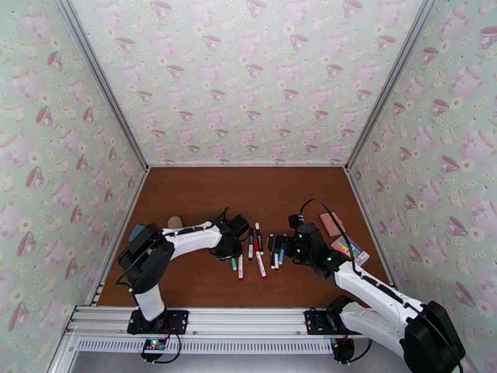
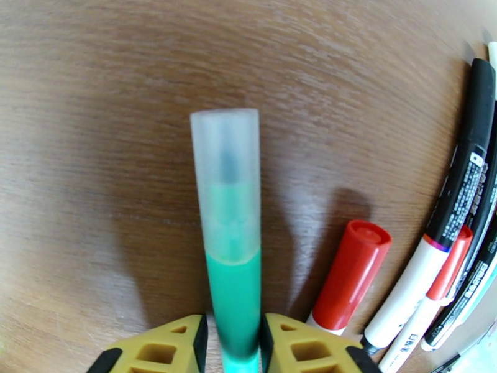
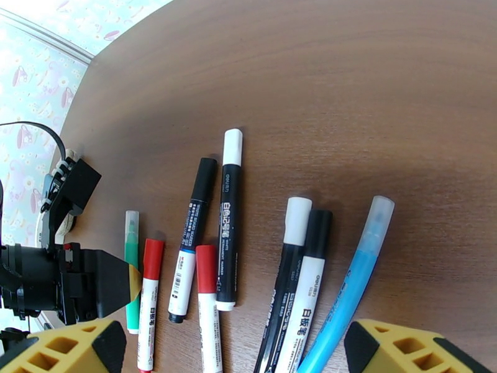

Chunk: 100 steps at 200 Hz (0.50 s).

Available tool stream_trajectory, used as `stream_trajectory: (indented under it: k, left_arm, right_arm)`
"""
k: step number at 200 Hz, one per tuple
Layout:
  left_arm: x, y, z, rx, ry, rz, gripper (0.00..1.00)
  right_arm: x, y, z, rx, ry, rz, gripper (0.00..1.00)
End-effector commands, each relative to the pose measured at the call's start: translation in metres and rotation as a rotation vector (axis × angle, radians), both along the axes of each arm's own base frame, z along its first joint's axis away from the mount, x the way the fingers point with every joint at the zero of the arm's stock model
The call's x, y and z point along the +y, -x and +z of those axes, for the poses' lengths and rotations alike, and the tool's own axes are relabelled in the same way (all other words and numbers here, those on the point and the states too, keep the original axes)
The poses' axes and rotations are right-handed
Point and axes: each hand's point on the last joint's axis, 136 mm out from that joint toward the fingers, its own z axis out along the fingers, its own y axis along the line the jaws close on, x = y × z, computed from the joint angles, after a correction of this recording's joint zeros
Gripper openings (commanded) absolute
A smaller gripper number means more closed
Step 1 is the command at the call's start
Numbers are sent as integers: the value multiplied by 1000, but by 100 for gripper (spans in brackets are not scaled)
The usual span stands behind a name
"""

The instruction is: Open the pen caps

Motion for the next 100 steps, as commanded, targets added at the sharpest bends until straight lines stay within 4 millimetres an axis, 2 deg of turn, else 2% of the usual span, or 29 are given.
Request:
stream_trajectory:
  k: [1, 27, 55, 100]
  left_arm:
    - [12, 1, -15, 16, -78, -8, 27]
    - [14, 0, -14, 12, -83, -6, 22]
    - [8, -8, 0, -41, -43, -33, 22]
    - [-6, -21, 29, -185, 43, -198, 22]
  right_arm:
    - [0, -4, 8, -13, -7, -23, 100]
    - [2, -4, 9, -10, -11, -19, 100]
    - [5, -3, 11, 6, -28, -9, 100]
    - [24, -2, 36, 56, -159, 7, 97]
